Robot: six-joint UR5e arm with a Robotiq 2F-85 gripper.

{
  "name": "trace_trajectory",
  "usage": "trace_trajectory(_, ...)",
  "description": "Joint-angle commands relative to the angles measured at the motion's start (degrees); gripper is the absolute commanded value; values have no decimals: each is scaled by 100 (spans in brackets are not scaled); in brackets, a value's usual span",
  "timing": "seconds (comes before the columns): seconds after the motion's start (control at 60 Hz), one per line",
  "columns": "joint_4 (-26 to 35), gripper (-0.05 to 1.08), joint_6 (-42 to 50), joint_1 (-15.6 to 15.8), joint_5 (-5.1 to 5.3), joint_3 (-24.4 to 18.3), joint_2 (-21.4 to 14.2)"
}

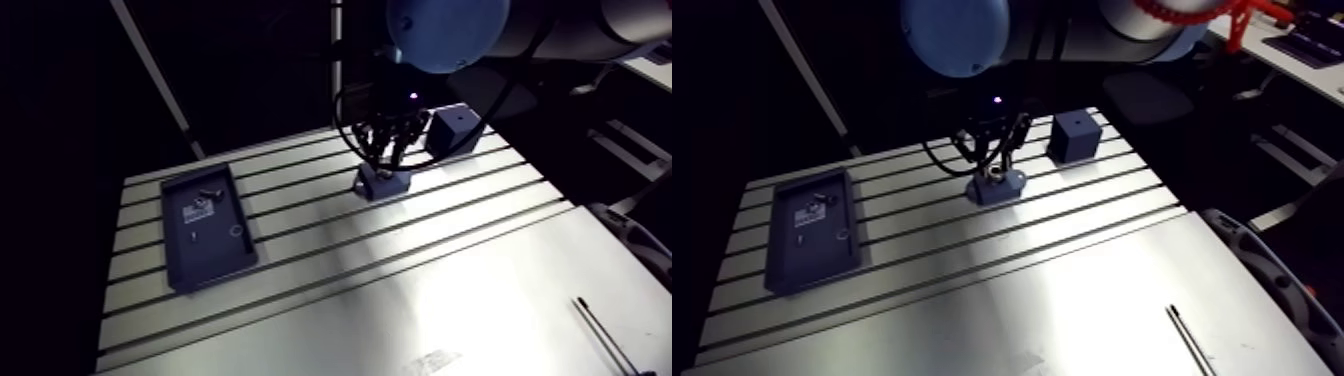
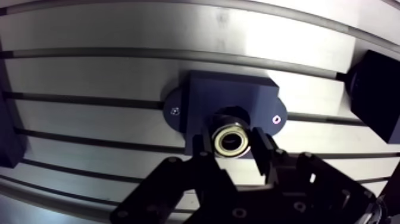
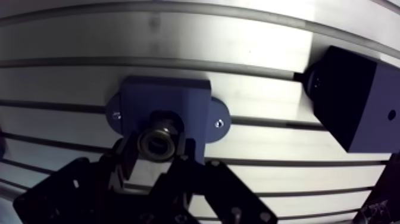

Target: Pick up the bearing and press it into the housing until flush.

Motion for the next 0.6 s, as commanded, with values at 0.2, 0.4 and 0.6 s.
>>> trace_trajectory(0.2,-137,62,-8,-28,15,3,81)
trace_trajectory(0.4,-137,62,-8,-19,52,-23,81)
trace_trajectory(0.6,-137,62,-8,-19,52,-6,81)
